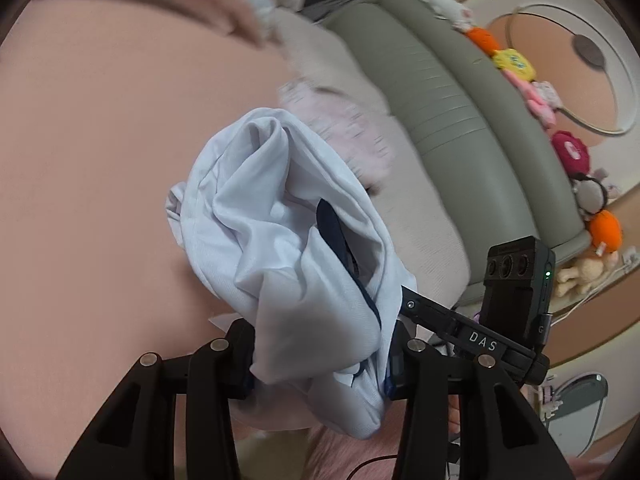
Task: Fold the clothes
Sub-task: 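Carry the shirt bundle with both grippers onto the pink clothes stack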
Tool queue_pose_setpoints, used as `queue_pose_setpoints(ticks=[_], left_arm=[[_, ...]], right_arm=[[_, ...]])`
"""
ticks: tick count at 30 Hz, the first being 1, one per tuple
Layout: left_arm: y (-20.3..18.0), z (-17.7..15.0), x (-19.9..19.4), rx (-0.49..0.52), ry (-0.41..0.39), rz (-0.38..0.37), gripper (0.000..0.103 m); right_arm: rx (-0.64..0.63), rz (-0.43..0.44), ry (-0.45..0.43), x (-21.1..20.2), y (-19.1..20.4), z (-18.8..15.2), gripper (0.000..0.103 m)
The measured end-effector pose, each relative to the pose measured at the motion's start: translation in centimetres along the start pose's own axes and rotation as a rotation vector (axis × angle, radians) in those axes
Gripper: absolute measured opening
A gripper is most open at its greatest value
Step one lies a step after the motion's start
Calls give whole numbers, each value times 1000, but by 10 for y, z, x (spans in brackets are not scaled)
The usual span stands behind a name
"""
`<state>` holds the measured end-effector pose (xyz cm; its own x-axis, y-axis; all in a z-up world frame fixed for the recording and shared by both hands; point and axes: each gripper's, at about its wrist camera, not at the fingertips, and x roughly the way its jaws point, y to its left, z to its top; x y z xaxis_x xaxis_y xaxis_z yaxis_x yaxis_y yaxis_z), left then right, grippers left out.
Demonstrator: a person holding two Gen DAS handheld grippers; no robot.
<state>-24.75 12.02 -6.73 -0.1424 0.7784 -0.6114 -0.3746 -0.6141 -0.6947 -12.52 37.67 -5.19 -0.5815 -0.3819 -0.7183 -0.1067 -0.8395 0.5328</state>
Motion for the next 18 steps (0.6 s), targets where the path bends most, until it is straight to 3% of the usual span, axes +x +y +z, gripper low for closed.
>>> queue_pose_setpoints(ticks=[7, 12, 18], left_arm=[[-66, 110, 69, 118, -14, -44, 41], [-82, 161, 106, 152, -22, -61, 41], [-68, 198, 157, 135, -30, -64, 41]], right_arm=[[27, -29, -123, -38, -42, 98, 19], [36, -88, -165, -43, -83, 167, 19], [41, -142, -172, -22, -128, 225, 19]])
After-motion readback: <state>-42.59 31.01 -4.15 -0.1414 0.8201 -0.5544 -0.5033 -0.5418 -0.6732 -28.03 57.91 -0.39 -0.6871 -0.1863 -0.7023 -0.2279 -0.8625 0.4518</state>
